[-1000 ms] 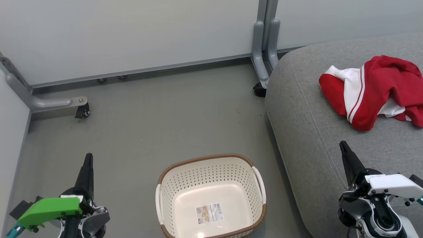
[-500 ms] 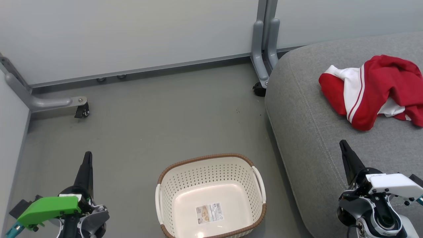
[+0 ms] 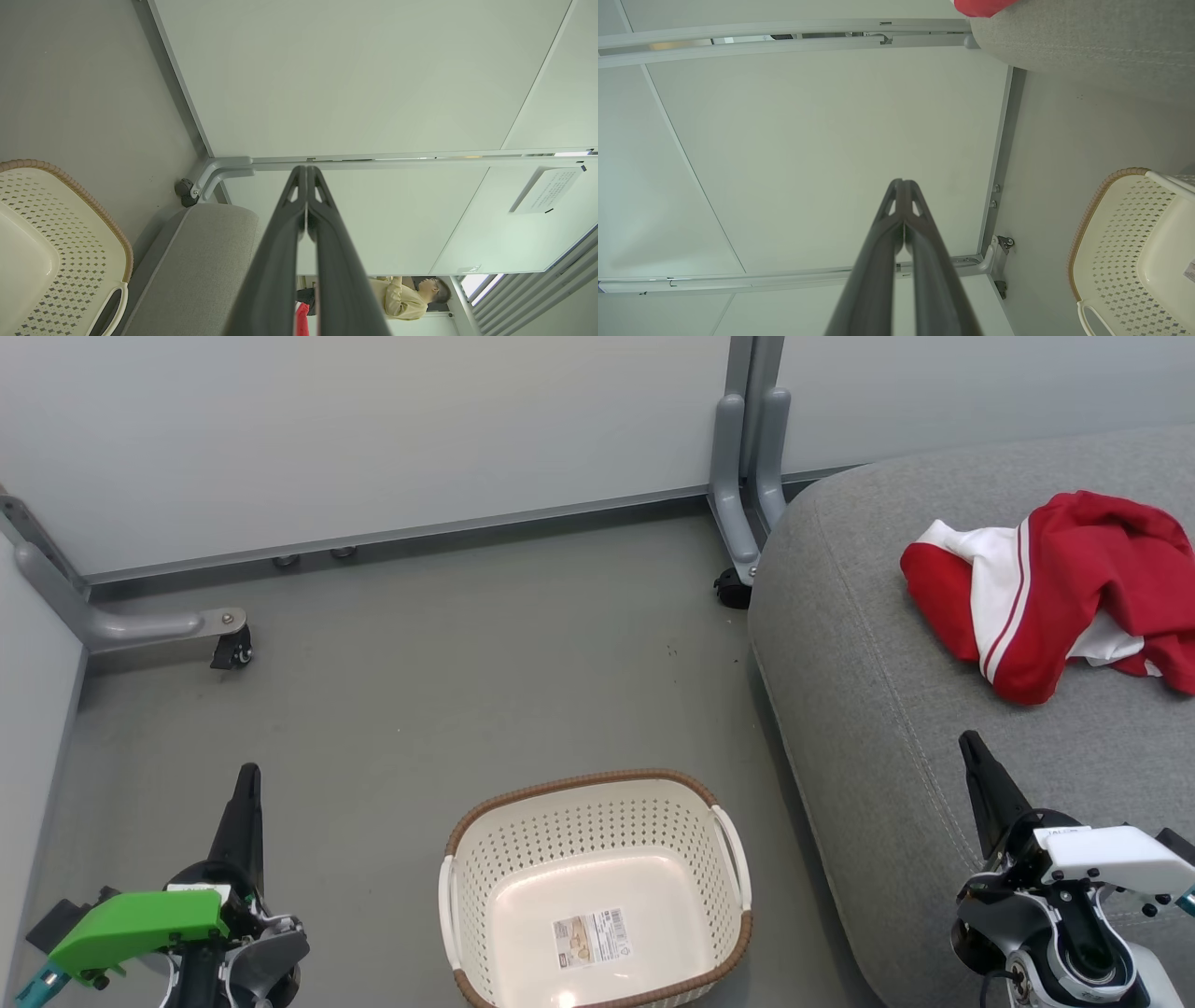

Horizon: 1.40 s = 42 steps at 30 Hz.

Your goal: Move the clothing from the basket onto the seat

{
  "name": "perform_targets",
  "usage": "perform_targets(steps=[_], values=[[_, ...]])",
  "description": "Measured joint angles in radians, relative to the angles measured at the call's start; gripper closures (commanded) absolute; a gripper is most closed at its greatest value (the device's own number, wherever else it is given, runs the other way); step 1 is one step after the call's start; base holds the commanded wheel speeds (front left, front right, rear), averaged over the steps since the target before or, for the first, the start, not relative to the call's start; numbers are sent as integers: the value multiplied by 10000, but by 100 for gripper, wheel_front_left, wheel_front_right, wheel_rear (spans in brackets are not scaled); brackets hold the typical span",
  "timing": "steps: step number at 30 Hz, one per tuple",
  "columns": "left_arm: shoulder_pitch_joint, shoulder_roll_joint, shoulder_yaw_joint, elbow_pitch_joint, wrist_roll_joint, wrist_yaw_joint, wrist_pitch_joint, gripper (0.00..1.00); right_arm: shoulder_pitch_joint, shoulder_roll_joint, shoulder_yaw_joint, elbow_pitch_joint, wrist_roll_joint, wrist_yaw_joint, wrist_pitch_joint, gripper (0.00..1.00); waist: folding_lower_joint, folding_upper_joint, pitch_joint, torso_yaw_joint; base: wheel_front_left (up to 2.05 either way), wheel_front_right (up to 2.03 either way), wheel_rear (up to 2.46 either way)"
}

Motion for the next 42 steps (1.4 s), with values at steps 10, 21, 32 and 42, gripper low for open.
perform_targets(steps=[10,21,32,42], values=[[0,0,2,0,0,-12,0,100,-1,10,-21,0,-4,0,4,100,0,0,0,0,0,0,0],[0,0,2,0,0,-12,0,100,-2,21,-40,2,-21,0,19,100,0,0,0,0,0,0,0],[0,0,2,0,0,-12,0,100,-3,33,-54,2,-35,0,44,100,0,0,0,0,0,0,0],[0,0,2,0,0,-13,0,100,-3,46,-65,4,-48,0,46,100,0,0,0,0,0,0,0]])
